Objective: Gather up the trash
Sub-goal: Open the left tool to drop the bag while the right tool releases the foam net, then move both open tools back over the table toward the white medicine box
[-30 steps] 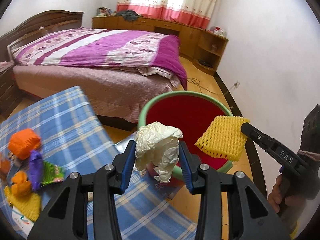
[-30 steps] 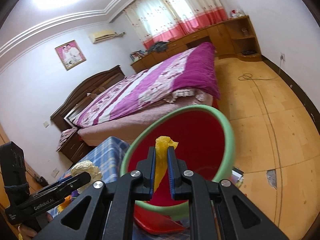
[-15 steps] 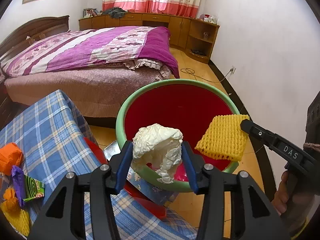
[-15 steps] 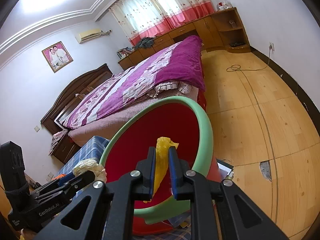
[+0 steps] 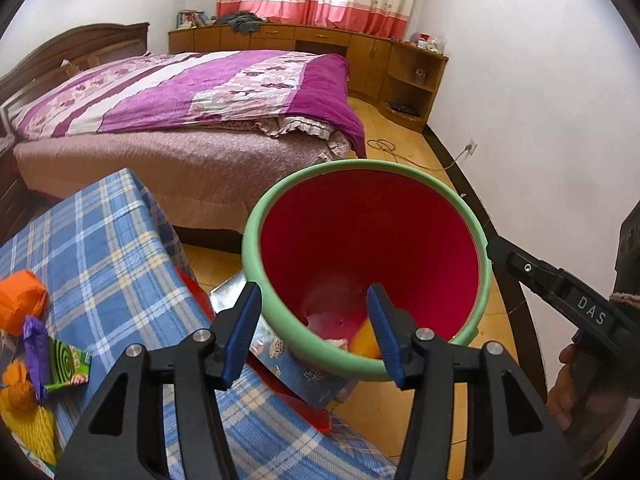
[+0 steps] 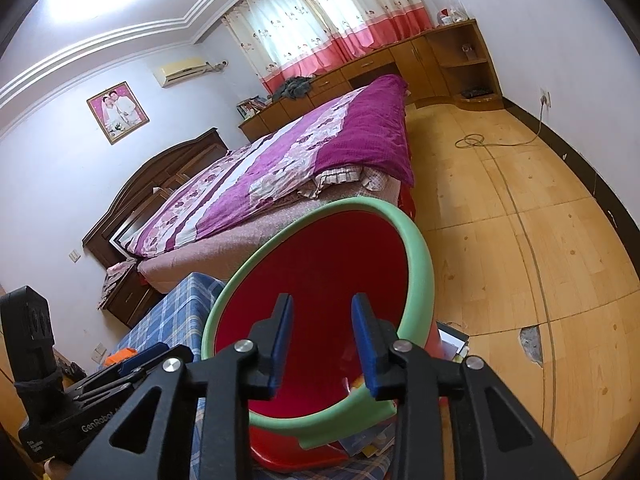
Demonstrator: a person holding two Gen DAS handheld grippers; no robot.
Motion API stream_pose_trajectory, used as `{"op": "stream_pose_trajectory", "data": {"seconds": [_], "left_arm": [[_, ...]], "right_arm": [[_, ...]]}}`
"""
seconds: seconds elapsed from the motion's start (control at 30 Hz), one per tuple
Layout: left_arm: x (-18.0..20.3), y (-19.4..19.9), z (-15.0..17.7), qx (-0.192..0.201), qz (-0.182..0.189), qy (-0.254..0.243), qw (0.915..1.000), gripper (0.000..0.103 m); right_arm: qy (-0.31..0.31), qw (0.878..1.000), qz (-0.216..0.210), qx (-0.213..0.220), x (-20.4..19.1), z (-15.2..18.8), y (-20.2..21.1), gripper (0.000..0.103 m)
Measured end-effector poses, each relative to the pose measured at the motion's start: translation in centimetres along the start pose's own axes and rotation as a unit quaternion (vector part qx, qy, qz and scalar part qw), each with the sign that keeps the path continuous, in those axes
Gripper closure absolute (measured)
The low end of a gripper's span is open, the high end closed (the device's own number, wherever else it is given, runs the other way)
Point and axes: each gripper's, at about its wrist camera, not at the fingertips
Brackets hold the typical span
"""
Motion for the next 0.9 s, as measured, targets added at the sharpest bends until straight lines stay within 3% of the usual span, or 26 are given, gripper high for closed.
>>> {"op": "stream_pose_trajectory", "data": {"seconds": [0.43,0.9], "left_arm": [[-4.0,4.6,2.6,0.015,-0.035,0.063,0.9973,0.048],[-9.9,9.2,7.5,0.026,-0.081,0.153,0.9846,0.048]], "right_arm": [[0.025,0.999,-0.02,0.003,-2.8,0.5,1.1,0.068],[0.061,0.997,-0.051,-0.021,-7.4,2.6,1.1,0.062]]}}
Point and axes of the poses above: each gripper's, at about its wrist camera, not at the fingertips, and y roughly against the way its jaws point, x to its right, z to its underside, and after that the axes turned 7 degrees about -x, right-handed
